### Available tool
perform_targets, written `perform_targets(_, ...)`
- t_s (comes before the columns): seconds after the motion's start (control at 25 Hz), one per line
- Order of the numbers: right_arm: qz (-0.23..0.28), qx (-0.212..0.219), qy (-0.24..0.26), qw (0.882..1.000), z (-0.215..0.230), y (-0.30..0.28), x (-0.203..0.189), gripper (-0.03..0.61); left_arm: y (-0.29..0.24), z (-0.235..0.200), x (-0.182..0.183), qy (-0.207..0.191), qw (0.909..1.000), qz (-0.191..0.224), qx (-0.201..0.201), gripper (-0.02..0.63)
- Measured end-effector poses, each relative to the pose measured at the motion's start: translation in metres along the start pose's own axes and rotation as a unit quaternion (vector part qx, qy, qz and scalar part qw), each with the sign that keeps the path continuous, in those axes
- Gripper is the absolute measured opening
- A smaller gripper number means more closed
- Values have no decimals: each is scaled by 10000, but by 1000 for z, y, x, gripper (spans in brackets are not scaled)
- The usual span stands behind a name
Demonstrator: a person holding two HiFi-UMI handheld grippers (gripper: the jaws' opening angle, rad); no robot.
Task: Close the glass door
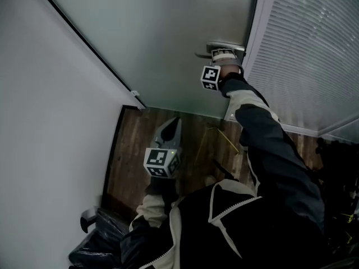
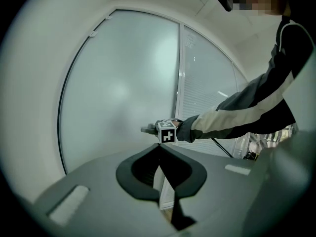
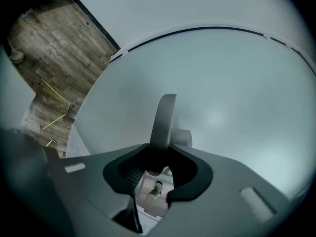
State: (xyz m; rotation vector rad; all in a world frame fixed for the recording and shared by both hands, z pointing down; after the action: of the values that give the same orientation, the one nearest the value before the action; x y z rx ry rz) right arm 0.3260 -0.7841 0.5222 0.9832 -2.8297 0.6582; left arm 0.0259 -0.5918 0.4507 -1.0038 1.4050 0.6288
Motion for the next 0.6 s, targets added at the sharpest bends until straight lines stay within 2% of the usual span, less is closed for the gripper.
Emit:
perform_targets(0.16, -50, 69, 57, 9999, 2, -9, 2, 117, 2, -8, -4, -1, 9999, -81, 118, 3)
perform_targets(0.6, -19, 75, 110, 9999, 4, -11, 0, 130, -3, -4, -6, -60, 9998, -173, 100, 3)
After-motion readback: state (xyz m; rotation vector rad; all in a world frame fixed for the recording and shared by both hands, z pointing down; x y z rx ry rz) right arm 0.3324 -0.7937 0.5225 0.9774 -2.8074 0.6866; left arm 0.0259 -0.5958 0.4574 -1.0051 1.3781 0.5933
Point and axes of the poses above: the fingertips, and each gripper's own axes: y backward along the fingers, z to its right, x out of its top, the point moved 3 cm from there along y, backward along the fingers, and after that the axes turned 4 degrees about -z, right-handed, at the moved point
